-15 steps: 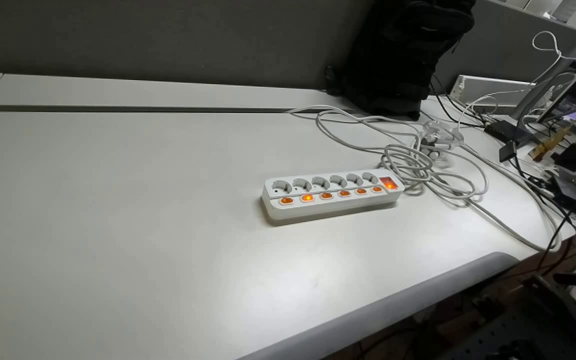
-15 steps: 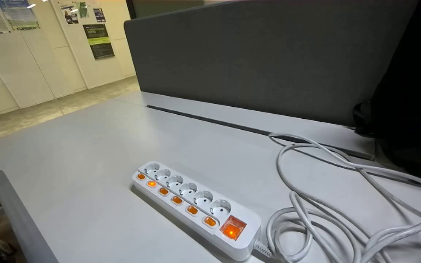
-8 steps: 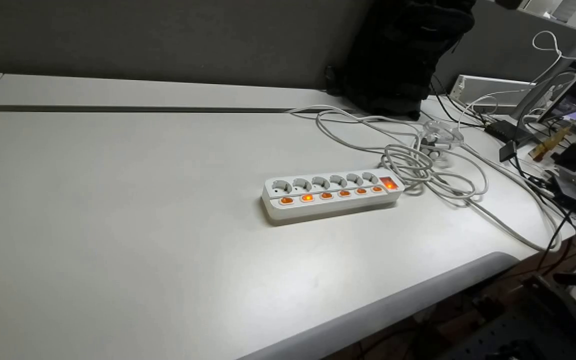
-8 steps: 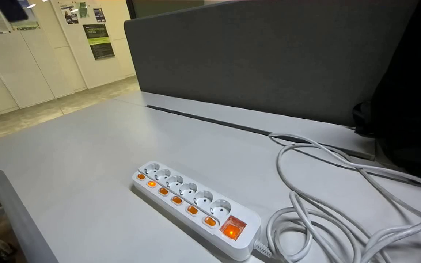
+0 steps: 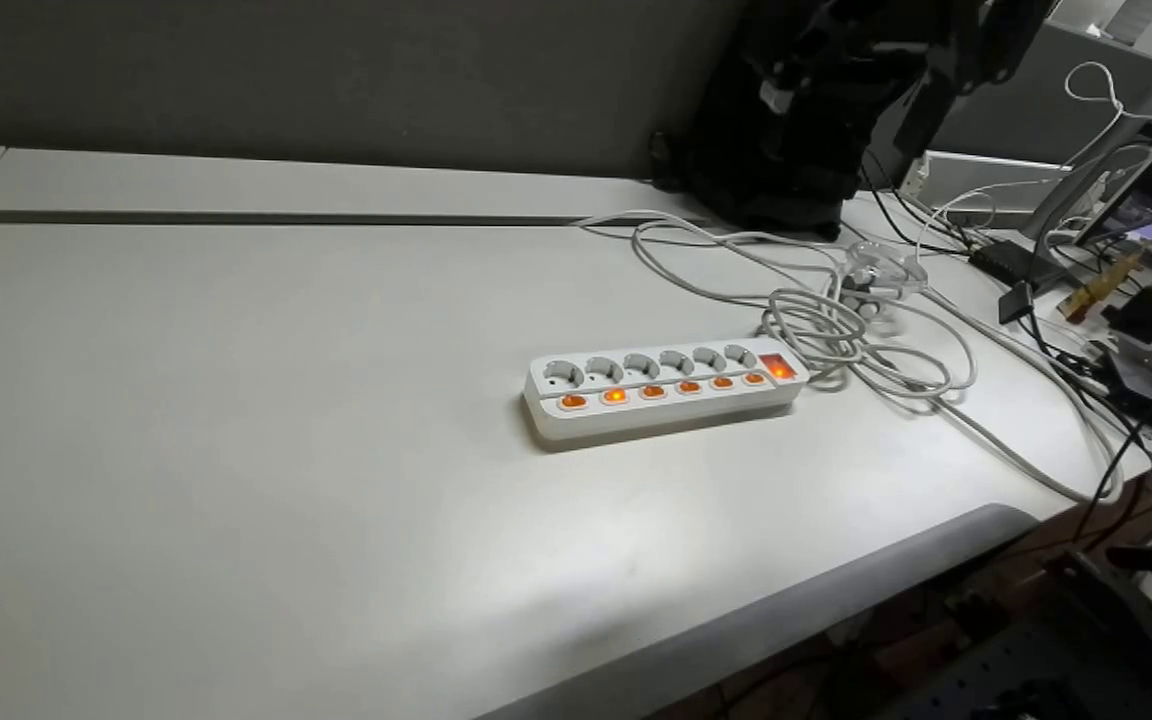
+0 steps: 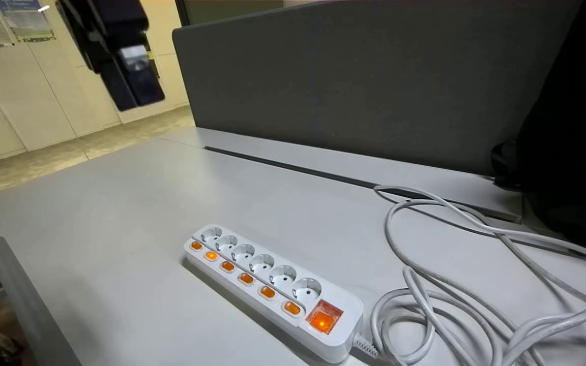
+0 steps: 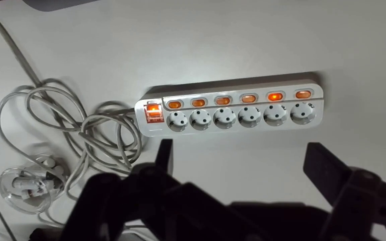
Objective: Turn on the second last switch to the right
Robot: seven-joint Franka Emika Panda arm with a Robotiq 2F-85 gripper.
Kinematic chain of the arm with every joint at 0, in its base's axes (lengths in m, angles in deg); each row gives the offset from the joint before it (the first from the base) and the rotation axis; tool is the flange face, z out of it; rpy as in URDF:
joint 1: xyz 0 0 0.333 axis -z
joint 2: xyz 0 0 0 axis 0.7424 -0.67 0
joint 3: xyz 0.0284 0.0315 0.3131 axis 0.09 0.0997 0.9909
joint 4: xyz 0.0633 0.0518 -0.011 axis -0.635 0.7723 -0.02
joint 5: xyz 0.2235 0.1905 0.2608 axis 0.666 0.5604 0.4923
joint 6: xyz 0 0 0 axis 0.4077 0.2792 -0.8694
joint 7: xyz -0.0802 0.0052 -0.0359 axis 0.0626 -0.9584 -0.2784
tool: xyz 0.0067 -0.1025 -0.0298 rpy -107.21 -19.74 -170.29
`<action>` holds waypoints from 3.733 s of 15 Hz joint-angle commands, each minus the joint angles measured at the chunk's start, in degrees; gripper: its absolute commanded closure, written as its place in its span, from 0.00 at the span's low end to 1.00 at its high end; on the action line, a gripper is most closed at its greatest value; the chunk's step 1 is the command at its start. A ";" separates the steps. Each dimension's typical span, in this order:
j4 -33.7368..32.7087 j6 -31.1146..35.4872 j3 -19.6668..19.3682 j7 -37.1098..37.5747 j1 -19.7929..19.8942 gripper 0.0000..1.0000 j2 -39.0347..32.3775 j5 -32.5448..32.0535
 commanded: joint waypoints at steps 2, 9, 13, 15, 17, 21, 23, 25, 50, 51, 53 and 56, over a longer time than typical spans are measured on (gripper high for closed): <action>-5.41 -0.17 -3.89 -10.23 -2.86 0.00 -10.78 0.40; -5.85 1.10 -4.85 -13.99 -4.46 0.00 -11.80 -2.82; -5.26 2.49 -4.79 -12.99 -4.28 0.00 -11.80 -3.86; -5.01 7.20 -5.93 -14.06 -3.94 0.00 -12.95 -2.42; -5.56 9.34 -7.71 -16.80 -3.56 0.00 -15.20 -0.28; -7.73 10.06 -12.08 -23.80 -2.60 0.00 -20.82 7.14; -9.29 9.89 -13.53 -26.27 -1.76 0.02 -23.86 10.07; -10.80 10.43 -14.23 -26.74 -0.92 0.27 -26.92 10.80; -10.63 22.26 -15.17 -13.66 -5.33 1.00 -42.73 -4.72; -10.65 22.85 -15.20 -13.57 -5.37 1.00 -43.12 -4.58; -10.65 23.80 -15.03 -13.68 -5.36 1.00 -43.81 -4.04; -10.88 24.00 -13.98 -14.88 -4.78 1.00 -44.11 -2.07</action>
